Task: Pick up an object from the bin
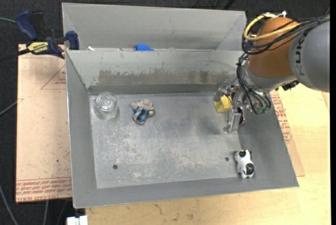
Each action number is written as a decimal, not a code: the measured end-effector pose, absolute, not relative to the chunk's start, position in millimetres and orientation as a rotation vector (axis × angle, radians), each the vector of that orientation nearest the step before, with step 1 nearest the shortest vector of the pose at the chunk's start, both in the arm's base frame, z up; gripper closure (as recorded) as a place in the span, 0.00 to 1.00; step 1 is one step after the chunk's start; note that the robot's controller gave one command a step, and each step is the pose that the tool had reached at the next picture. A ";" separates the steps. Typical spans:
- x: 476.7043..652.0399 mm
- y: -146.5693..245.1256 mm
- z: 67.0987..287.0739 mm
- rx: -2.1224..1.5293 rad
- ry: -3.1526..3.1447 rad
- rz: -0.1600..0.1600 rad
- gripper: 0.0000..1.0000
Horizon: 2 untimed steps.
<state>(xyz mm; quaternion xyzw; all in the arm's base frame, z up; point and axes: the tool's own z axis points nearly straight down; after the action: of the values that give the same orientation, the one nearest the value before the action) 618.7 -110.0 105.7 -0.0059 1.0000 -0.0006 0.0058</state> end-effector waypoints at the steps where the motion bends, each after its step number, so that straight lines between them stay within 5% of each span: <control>1: 641.4 -121.6 99.9 -0.009 3.143 0.003 0.00; 2: 646.2 -144.5 105.8 -0.614 3.076 -0.001 0.00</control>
Offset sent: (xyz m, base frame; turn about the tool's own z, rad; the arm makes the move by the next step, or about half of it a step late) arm 0.0273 -0.0442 -0.0025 -0.4512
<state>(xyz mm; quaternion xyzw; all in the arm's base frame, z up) 646.2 -144.5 105.8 -0.1956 0.9807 -0.0003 0.0024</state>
